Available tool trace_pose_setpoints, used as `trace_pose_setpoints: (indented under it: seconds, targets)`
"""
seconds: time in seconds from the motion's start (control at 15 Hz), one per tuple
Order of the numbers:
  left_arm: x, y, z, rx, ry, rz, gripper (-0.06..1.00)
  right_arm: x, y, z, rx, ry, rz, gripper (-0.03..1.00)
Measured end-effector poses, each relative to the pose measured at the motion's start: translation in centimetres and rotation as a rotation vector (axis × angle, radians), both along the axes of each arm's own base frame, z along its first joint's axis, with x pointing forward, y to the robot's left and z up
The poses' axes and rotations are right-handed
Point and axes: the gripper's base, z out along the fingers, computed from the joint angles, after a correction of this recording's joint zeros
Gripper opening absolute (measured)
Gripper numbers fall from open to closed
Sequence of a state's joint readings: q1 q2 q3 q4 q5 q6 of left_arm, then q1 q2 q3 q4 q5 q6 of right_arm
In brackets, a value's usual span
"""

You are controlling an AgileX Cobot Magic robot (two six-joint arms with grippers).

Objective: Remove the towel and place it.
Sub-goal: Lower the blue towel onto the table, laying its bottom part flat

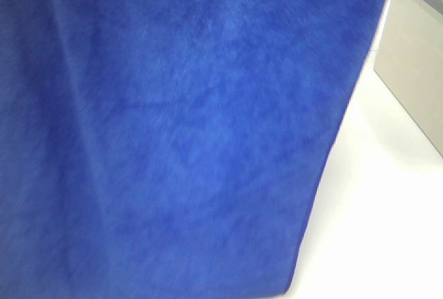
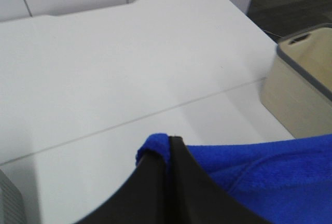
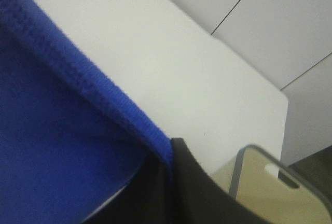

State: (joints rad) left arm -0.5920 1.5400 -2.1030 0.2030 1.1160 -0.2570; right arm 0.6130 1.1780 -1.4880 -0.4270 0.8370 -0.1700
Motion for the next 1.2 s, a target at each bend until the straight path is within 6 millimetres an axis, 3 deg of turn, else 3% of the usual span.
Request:
trace_pose_setpoints:
  seconds: [0.13, 0.33, 0.4, 0.67, 0.87, 0.93, 1.0, 1.07, 1.2]
  targets:
    - [4.5, -0.9, -1.5, 0.065, -0.109, 0.051, 0.00, 4.7, 2.4, -0.6, 0.095, -0.153, -0.019, 0.02]
    - [11.1, -1.5, -3.8, 0.032, -0.297, 0.066, 0.00, 11.8, 3.3, -0.1, 0.342, -0.302, -0.063, 0.02]
    - [14.6, -0.8, -4.7, -0.050, -0.443, 0.076, 0.00, 16.2, 4.2, 0.9, 0.420, -0.381, -0.055, 0.02]
    - [17.6, 0.9, -5.2, -0.150, -0.621, 0.082, 0.00, 20.7, 4.8, 3.2, 0.539, -0.501, -0.048, 0.02]
    - [18.3, 0.7, -6.0, -0.148, -0.618, 0.077, 0.00, 21.8, 4.6, 2.3, 0.537, -0.449, -0.092, 0.02]
    - [18.7, 0.4, -6.8, -0.135, -0.581, 0.080, 0.00, 22.5, 4.6, 1.1, 0.522, -0.386, -0.126, 0.02]
    - [19.1, -0.5, -9.2, -0.056, -0.415, 0.095, 0.00, 23.6, 4.6, -2.5, 0.469, -0.168, -0.236, 0.02]
    - [18.8, -1.4, -10.5, 0.019, -0.313, 0.087, 0.00, 23.7, 4.6, -4.3, 0.427, -0.032, -0.277, 0.02]
    - [18.0, -2.5, -11.9, 0.114, -0.174, 0.061, 0.00, 23.1, 4.7, -6.0, 0.370, 0.143, -0.291, 0.02]
